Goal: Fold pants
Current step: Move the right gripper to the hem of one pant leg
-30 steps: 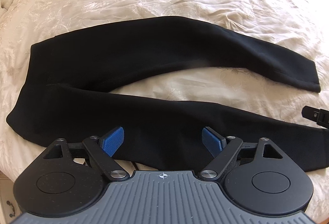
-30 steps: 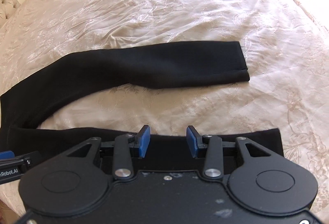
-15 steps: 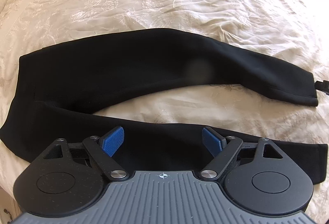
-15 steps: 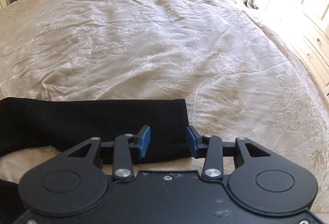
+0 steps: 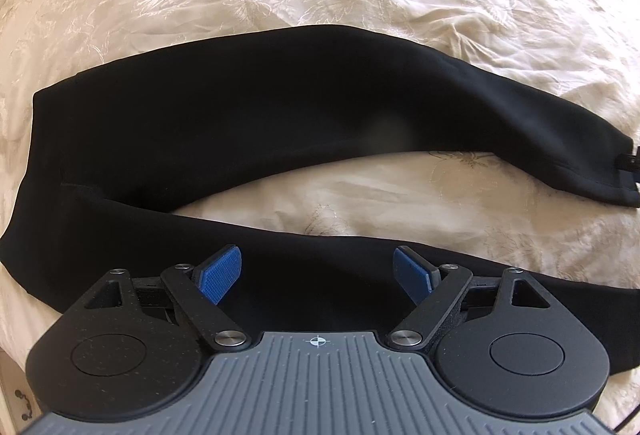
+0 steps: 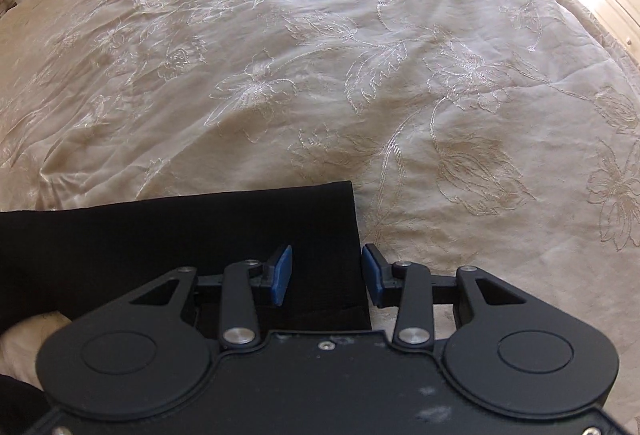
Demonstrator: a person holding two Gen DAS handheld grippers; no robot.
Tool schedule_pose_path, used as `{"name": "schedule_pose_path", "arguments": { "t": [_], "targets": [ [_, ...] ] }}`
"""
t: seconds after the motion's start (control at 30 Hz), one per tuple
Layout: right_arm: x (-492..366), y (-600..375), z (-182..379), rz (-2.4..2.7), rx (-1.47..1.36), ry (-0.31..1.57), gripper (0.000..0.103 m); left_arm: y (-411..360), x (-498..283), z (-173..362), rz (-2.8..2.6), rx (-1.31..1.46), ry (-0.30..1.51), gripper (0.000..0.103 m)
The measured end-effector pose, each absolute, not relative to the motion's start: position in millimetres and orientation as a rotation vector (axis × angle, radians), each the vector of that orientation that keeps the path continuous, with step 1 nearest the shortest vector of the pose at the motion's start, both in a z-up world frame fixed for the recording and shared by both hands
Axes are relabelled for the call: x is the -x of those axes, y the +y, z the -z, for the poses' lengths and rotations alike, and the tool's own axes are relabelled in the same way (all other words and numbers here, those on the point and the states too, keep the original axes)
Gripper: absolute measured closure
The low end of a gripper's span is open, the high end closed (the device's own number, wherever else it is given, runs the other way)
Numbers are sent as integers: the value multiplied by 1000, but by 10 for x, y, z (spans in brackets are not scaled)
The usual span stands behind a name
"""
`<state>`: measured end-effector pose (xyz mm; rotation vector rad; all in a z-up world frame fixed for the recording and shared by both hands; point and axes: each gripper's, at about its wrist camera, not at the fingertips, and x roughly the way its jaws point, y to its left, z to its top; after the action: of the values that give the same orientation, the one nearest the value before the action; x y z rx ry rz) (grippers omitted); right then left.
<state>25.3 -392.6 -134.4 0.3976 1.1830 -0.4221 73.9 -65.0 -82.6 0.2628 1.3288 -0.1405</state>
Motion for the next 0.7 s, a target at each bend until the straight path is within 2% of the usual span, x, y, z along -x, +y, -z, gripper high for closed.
{"name": "schedule_pose_path", "arguments": {
  "t": [0.03, 0.07, 0.23, 0.4, 0.43, 0.47, 0.5, 0.57, 0.7],
  "targets": [
    [-250, -3906, 1310, 427, -367, 1173, 95, -652, -748, 834, 137, -266, 1330, 20],
    [-249, -3891, 1253, 428, -329, 1161, 102, -654, -754, 841, 135, -269, 1330, 20],
    [-328, -3945, 943, 470, -149, 1036, 102, -677, -768, 859, 145, -272, 1325, 20],
    [-511, -4234, 1070, 532, -137, 1067, 101, -705, -755, 865, 165, -279, 1328, 20],
    [-526, -4275, 1088, 501, -186, 1086, 99, -700, -746, 851, 167, -280, 1322, 20],
    [-516, -4293, 1093, 465, -247, 1091, 92, -690, -733, 836, 167, -281, 1314, 20],
    [-484, -4299, 1089, 440, -306, 1081, 79, -679, -724, 828, 165, -281, 1310, 20],
    [-428, -4249, 1127, 397, -387, 1074, 63, -654, -717, 829, 162, -275, 1314, 20],
    [-432, -4163, 1326, 387, -431, 1123, 62, -595, -720, 851, 154, -245, 1335, 20]
  ]
}}
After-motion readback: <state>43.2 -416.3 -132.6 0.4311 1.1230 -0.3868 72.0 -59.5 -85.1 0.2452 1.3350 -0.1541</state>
